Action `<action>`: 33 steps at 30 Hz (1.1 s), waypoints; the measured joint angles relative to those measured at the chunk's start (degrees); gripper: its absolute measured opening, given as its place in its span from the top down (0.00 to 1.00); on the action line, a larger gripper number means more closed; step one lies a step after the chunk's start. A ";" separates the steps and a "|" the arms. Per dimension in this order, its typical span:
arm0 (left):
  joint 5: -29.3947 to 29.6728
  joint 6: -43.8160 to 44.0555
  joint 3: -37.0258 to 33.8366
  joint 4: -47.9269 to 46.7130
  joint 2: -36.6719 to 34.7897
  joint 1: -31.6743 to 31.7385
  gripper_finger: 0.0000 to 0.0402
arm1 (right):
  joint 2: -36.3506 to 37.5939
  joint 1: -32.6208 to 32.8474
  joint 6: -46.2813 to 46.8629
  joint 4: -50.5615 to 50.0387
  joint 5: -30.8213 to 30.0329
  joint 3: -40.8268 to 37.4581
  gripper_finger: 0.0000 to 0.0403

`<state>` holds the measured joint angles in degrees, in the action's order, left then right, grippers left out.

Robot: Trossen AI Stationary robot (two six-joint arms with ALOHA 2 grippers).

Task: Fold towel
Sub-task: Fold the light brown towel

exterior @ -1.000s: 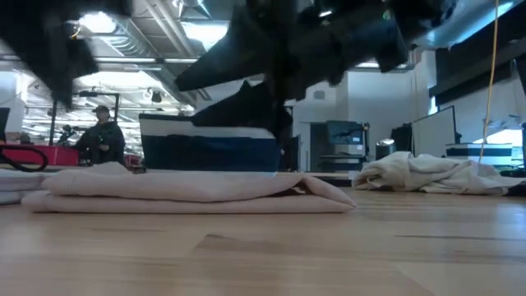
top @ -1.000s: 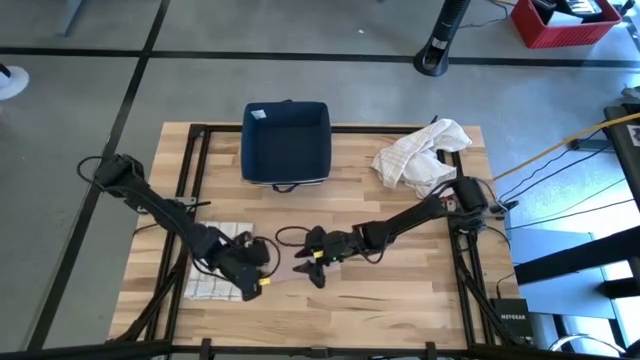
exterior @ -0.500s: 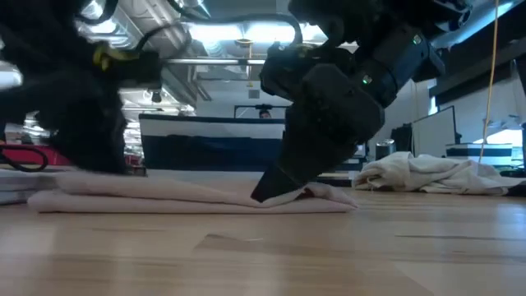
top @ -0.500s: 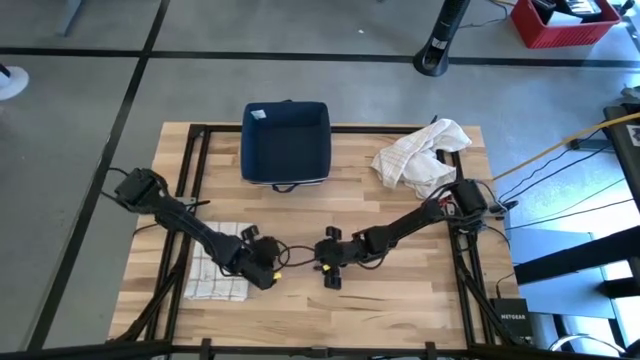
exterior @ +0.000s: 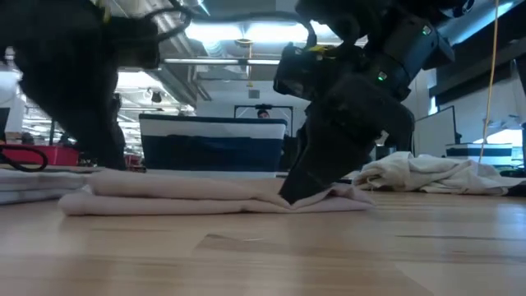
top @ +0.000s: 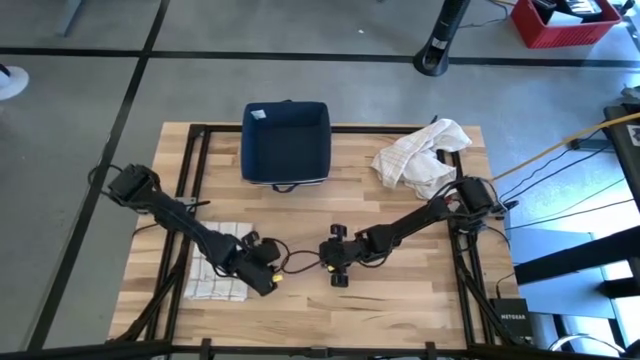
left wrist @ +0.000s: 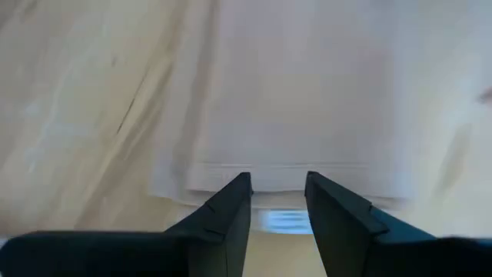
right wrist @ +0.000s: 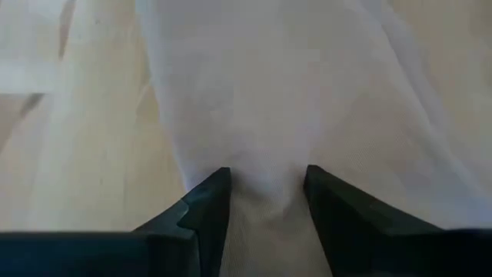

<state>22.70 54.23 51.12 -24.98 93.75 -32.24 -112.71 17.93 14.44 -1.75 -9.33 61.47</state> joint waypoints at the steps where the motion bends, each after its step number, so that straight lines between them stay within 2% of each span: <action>1: 0.19 -0.84 0.51 0.02 -0.39 0.15 0.71 | 0.46 -0.02 -0.48 -0.32 -1.01 -0.04 0.57; 4: 1.17 -4.10 1.46 1.81 -0.69 0.94 0.71 | 3.19 -0.59 -1.25 -1.86 -2.29 -0.13 0.57; 11: 1.46 -19.34 1.67 16.82 1.32 4.50 0.71 | 13.25 -0.72 0.37 -12.82 -2.69 0.02 0.57; 16: -0.57 -26.38 1.68 22.06 5.22 9.38 0.71 | 19.19 -0.74 2.03 -23.86 -9.28 0.04 0.57; 21: -1.53 -32.13 1.64 27.31 11.11 13.39 0.71 | 20.63 -0.74 6.23 -29.33 -15.19 -0.12 0.57; 24: -1.53 -30.35 1.63 27.83 13.67 15.77 0.71 | 20.60 -0.74 8.31 -29.50 -15.31 -0.96 0.57; 27: 1.08 -23.45 1.93 24.51 14.28 18.11 0.71 | 20.61 -0.72 10.91 -30.65 -15.60 -1.75 0.57; 30: 5.53 -15.47 2.02 16.70 13.90 19.98 0.71 | 20.61 -0.74 13.11 -32.32 -16.45 -1.95 0.57; 33: 9.55 -8.27 2.00 7.20 12.95 21.13 0.71 | 20.59 -0.74 16.91 -36.27 -20.38 -2.03 0.57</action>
<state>32.24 45.96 53.12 -17.79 106.70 -11.11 -92.12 17.19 31.35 -38.02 -29.71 59.44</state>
